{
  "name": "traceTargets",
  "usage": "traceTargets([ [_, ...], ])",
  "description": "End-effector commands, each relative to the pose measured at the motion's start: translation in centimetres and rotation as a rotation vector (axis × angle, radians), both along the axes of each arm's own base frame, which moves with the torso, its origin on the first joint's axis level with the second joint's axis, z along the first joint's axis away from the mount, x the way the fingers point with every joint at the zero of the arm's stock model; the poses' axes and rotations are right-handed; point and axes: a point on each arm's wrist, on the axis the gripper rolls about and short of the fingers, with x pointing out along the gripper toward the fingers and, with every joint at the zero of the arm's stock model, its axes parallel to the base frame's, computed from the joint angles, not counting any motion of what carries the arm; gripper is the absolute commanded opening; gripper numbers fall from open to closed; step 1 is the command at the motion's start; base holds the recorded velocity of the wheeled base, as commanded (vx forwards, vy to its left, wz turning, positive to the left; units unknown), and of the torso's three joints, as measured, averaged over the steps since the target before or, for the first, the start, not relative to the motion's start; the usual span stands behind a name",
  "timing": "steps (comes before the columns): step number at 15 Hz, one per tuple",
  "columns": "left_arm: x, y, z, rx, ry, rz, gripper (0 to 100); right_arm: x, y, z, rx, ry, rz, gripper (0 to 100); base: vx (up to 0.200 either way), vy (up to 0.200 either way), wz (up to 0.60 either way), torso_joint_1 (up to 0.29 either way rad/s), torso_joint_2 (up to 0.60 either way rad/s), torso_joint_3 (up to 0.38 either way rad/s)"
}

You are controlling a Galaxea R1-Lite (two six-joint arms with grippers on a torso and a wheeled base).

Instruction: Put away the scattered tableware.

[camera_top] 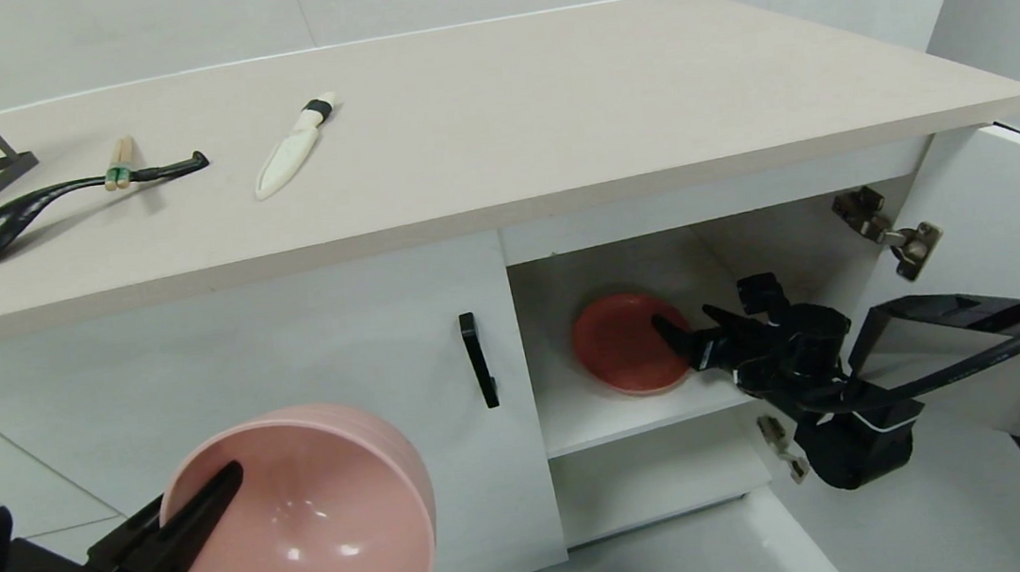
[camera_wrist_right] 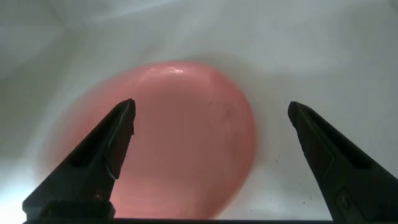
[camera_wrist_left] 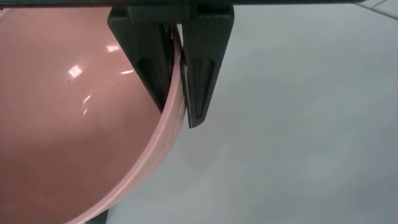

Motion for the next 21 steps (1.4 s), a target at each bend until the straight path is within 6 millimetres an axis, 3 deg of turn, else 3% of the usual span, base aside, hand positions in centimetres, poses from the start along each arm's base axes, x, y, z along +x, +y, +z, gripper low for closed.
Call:
traceTargets([
  [1,0.1,0.0,-0.1,0.002,0.006,0.0,0,-0.6,-0.1,1.5,0.005,-0.021,0.002,100,0.0,0.0,0.0,0.0,0.0,0.0],
  [3,0.4,-0.3,-0.1,0.015,0.01,-0.007,0,-4.6,0.5,3.0,-0.037,0.039,0.043,100,0.0,0.0,0.0,0.0,0.0,0.0],
  [8,1.0,-1.6,0.4,0.065,-0.016,-0.078,0,-10.4,0.2,5.7,-0.149,0.046,0.085,100,0.0,0.0,0.0,0.0,0.0,0.0],
  [13,1.6,-3.9,0.9,0.108,-0.041,-0.19,0,-17.9,-1.8,8.4,-0.167,0.093,0.119,100,0.0,0.0,0.0,0.0,0.0,0.0],
  [17,2.7,-6.5,0.0,0.143,-0.05,-0.277,0,-21.6,-3.4,9.5,-0.169,0.092,0.119,100,0.0,0.0,0.0,0.0,0.0,0.0],
  [21,4.7,-10.1,-1.1,0.16,-0.108,-0.333,0,-23.5,-4.3,9.7,-0.173,0.104,0.118,100,0.0,0.0,0.0,0.0,0.0,0.0],
])
